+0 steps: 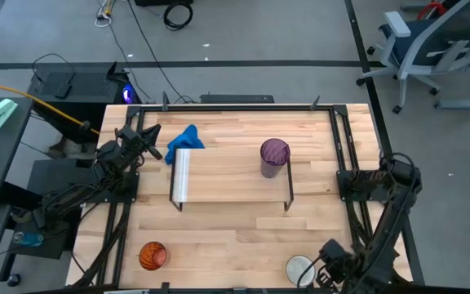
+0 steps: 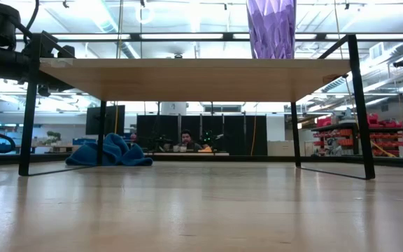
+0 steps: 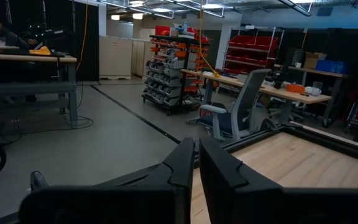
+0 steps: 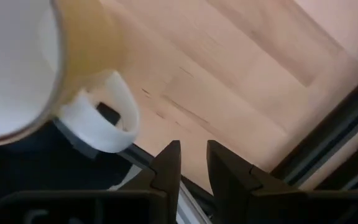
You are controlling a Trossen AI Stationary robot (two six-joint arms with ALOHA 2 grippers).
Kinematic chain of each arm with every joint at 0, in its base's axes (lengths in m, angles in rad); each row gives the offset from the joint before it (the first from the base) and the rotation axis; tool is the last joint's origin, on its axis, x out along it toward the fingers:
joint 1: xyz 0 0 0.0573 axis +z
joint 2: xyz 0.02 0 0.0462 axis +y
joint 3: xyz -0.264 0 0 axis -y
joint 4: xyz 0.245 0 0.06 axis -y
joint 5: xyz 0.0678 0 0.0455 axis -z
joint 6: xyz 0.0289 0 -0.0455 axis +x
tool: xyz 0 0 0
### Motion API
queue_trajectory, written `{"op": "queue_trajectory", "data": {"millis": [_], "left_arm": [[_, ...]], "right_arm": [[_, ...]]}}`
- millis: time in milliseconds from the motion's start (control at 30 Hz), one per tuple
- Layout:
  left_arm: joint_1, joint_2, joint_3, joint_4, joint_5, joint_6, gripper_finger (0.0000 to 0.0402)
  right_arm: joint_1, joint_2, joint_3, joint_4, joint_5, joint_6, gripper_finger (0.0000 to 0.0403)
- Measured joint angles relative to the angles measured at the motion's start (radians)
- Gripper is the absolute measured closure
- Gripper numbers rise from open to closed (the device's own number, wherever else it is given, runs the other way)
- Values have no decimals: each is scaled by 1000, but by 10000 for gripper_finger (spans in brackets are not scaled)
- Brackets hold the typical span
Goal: Stack small to large cups/mugs on shelf
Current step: Put the yellow cup on the shelf
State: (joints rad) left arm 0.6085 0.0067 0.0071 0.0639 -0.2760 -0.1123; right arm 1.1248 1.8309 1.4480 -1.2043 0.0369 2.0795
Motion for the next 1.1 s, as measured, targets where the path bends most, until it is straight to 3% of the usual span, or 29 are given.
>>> {"op": "queue_trajectory", "data": {"millis": [567,1100], "left_arm": [[0,0,0,-2,17,-8,368],[0,0,0,-9,19,-15,367]], "right_arm": [[-38,74,0,106,9,-124,318],[-158,73,0,228,48,-447,320]]}}
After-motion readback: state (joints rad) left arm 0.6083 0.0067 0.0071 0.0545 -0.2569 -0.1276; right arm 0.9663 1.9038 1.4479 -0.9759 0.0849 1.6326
